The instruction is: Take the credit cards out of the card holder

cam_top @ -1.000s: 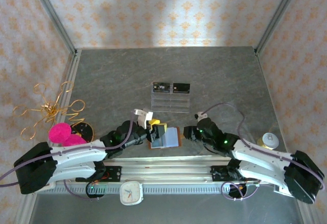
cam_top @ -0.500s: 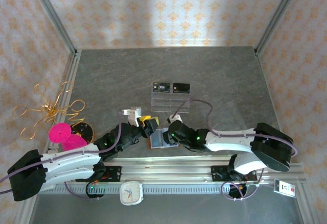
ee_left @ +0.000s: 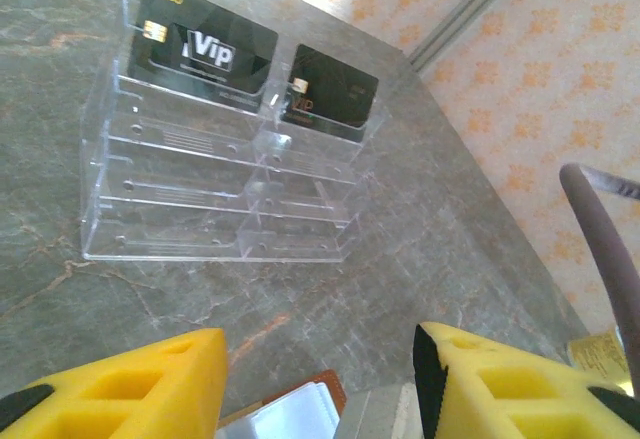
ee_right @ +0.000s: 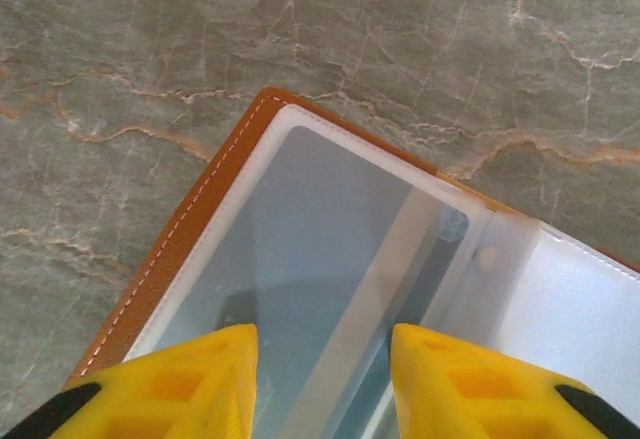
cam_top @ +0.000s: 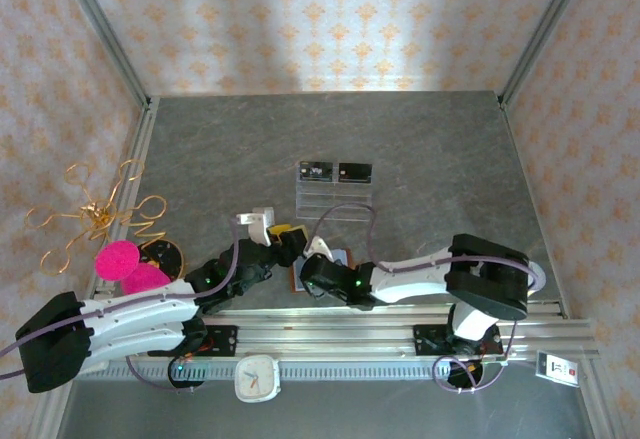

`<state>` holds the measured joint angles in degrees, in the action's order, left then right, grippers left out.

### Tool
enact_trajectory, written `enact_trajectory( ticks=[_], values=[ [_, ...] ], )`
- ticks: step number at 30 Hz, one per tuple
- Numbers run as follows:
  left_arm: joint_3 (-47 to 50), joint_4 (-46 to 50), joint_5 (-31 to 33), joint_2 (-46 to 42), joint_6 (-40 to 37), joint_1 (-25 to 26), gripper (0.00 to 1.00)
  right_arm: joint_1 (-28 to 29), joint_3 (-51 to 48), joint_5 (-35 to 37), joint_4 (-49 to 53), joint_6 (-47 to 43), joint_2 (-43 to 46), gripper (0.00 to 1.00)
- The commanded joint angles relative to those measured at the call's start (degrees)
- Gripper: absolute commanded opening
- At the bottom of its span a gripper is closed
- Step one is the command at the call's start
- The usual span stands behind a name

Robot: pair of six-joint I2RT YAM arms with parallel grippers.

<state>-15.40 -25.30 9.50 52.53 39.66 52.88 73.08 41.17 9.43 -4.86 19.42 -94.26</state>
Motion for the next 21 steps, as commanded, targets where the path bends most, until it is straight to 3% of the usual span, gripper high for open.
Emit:
enact_trajectory(
  ticks=[1, 10, 17, 21],
  values=[
    [-1.8, 2.0, 0.6, -0.1, 0.9, 0.4, 0.52, 0.7, 2.4, 5.4, 2.9, -1.2, -2.2, 0.37],
    [-2.2, 2.7, -0.9, 1.4, 0.9, 0.4, 0.52, 0.9, -0.6, 8.6, 2.0, 3.9, -1.1, 0.03],
    [-1.8, 1.2, -3.2, 4.8, 1.5, 0.4, 0.44, 0.3, -9.5, 7.4, -9.7, 7.3, 10.1, 0.0],
    [-1.6, -0.8, -4.8, 7.5, 2.5, 0.4, 0.39, -1.8, -15.9, 2.7, -17.2, 10.0, 17.5, 0.0]
  ],
)
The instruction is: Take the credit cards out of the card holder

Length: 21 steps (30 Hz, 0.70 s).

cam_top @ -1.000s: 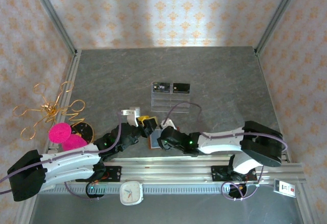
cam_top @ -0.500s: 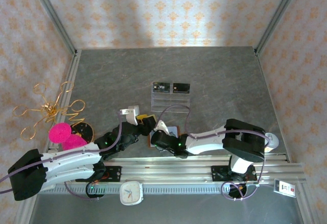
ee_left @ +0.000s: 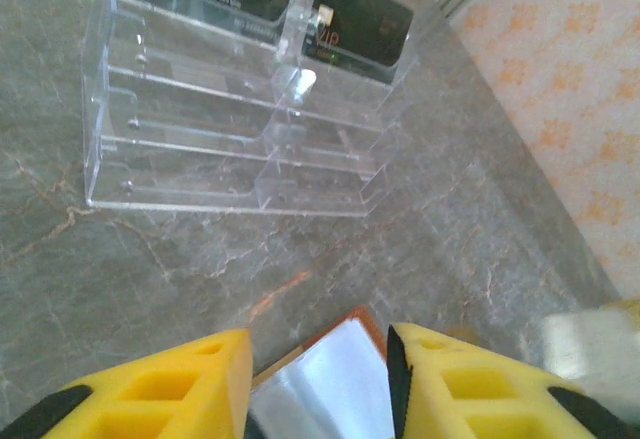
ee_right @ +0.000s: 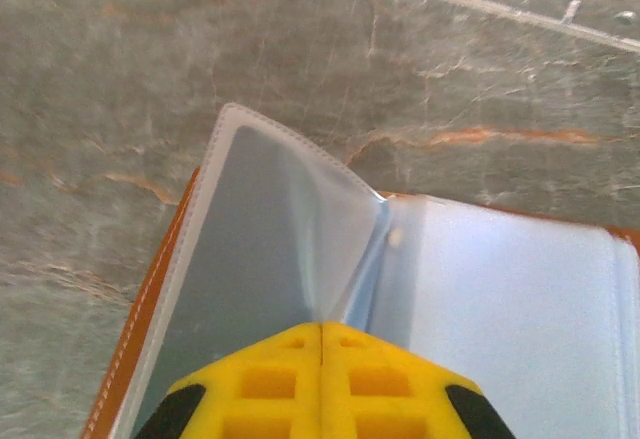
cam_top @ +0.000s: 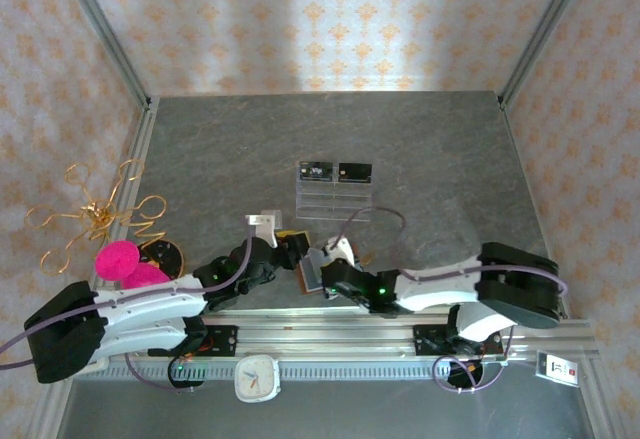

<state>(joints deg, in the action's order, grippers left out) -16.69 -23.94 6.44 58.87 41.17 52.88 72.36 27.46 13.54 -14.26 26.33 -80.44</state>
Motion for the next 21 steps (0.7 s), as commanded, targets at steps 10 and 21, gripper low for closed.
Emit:
enact_trajectory(
  ticks=[10, 21],
  values=[
    [-3.2, -1.3, -6.5, 12.3, 1.9, 0.7, 0.0, -2.5, -5.3, -2.9, -7.8, 6.0, 6.7, 0.0],
    [-9.9, -1.3, -13.6, 21.2, -1.7, 2.6, 0.02, -3.0, -5.0, 1.9, -1.6, 9.6, 10.5, 0.31]
  ],
)
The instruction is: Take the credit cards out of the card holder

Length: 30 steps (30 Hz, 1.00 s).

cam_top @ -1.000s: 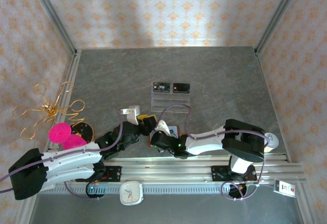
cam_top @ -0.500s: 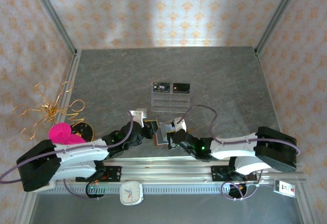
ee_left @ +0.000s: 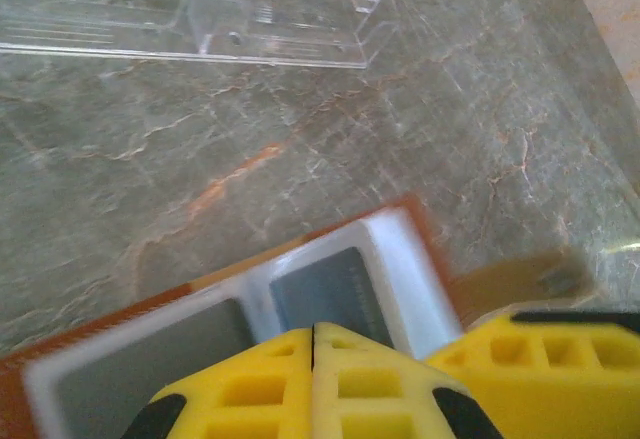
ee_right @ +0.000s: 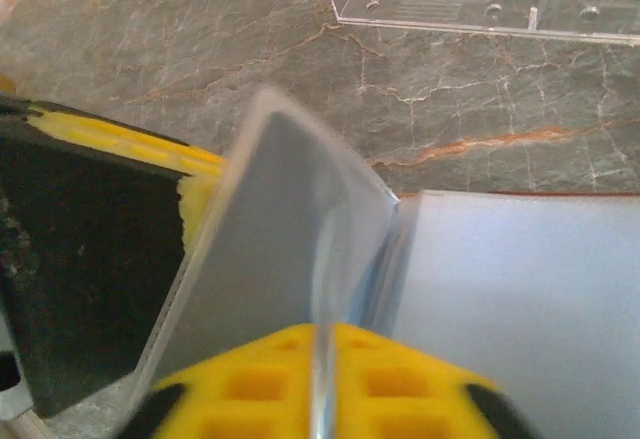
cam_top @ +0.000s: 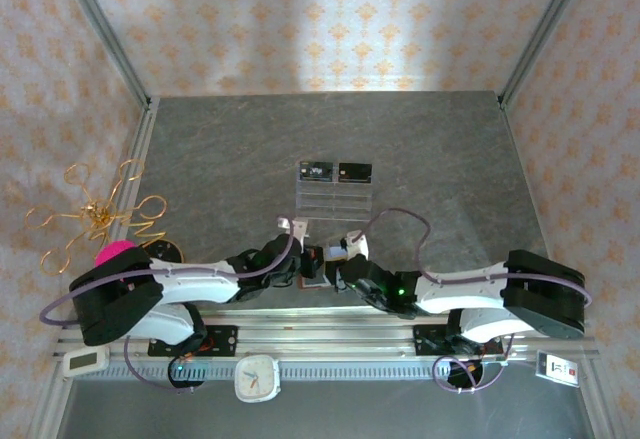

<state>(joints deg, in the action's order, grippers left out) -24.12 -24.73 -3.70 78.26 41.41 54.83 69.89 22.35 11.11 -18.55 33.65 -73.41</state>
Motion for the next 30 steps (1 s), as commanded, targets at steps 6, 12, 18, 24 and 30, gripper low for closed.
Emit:
enact_trajectory(
  ticks=[6, 12, 18, 24, 30],
  values=[
    [-6.5, 0.0, -7.5, 8.0, -3.3, 1.0, 0.03, -3.2, -4.4, 2.2, 7.6, 5.8, 14.5, 0.34],
    [-8.7, 1.9, -7.3, 9.6, -3.8, 1.1, 0.03, -7.5, -5.0, -9.2, 7.5, 5.2, 13.6, 0.27],
    [-3.5, 1.4, -3.9, 3.5, -1.9, -0.5, 0.2, -9.2, -2.9, -16.0, 7.2, 4.7, 5.2, 0.18],
    [-1.1, -0.1, -7.4, 5.0, -1.8, -2.8, 0.27, -10.0, -1.8, -14.0, 8.4, 5.8, -3.3, 0.15],
    [-1.0, 0.0, -7.6, 5.8, -2.3, -3.9, 0.3, -10.3, -2.2, -12.2, 5.6, 2.2, -5.5, 0.09]
  ],
)
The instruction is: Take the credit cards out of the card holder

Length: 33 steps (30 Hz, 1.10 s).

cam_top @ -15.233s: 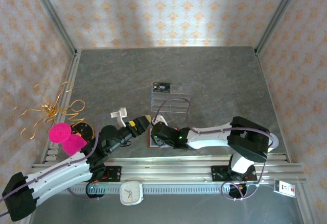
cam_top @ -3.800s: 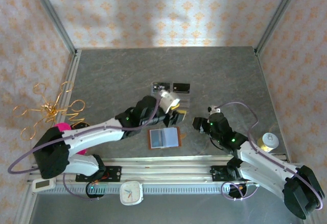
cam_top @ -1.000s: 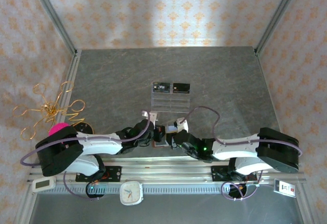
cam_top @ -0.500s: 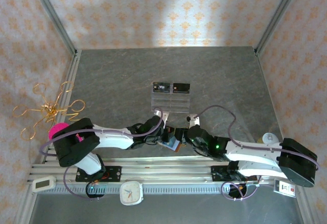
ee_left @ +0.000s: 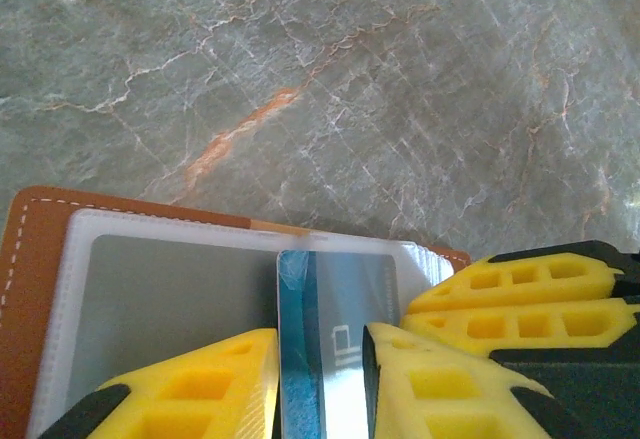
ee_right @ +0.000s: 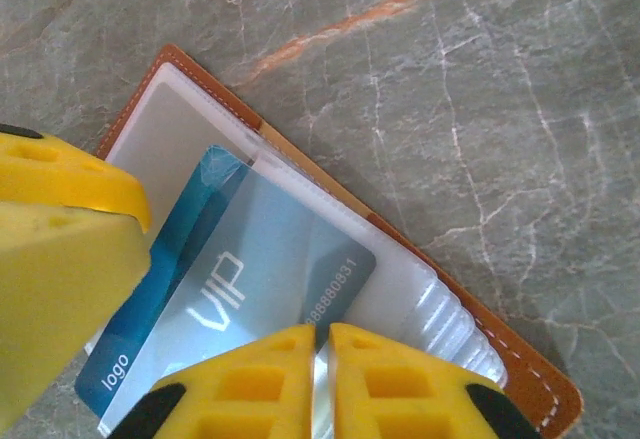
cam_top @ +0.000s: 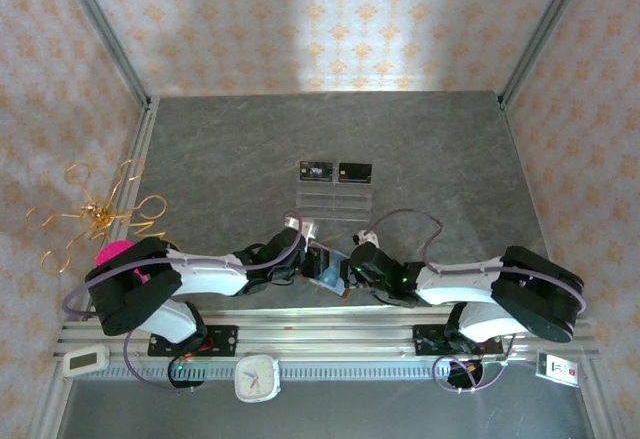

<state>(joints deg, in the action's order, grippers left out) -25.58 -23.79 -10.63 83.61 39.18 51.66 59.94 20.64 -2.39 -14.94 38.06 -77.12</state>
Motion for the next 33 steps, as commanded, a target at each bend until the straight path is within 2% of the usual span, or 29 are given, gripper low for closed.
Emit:
enact_trajectory(
  ticks=[1, 5, 11, 18, 22, 26, 29, 33],
  values=[
    [0.4, -0.8, -0.4, 0.4, -0.1, -1.0, 0.31, -0.4, -0.4, 1.0, 1.8, -2.7, -1.8, 0.09],
    [0.6, -0.5, 0.3, 0.4, -0.2, -1.6, 0.35, -0.7, -0.5, 0.8, 2.3, -3.9, -2.2, 0.07],
    [0.3, 0.7, 0.6, 1.6, -0.1, -1.6, 0.35, -1.0, -1.3, 0.2, 0.8, -3.5, -2.8, 0.06],
    [0.8, -1.1, -3.1, 3.7, 1.2, -1.6, 0.34, -1.0, -0.9, -0.2, 0.4, -3.7, -3.2, 0.05],
    [1.7, -1.7, -4.4, 2.9, 2.0, -1.7, 0.18, -1.0, -0.7, 0.1, 0.6, -3.7, -3.1, 0.05],
    [2.3, -3.0, -5.9, 2.5, 2.9, -2.1, 0.13, -1.0, -0.5, 0.2, 0.6, -3.6, -2.9, 0.04],
    [2.1, -2.6, -6.4, 2.6, 3.1, -2.6, 0.0, -1.0, -0.5, 0.5, 1.0, -3.5, -2.8, 0.04],
    [3.3, -1.7, -4.0, -0.1, 3.0, -2.9, 0.0, -1.0, -0.7, 1.3, 2.1, -3.3, -2.3, 0.04]
  ],
)
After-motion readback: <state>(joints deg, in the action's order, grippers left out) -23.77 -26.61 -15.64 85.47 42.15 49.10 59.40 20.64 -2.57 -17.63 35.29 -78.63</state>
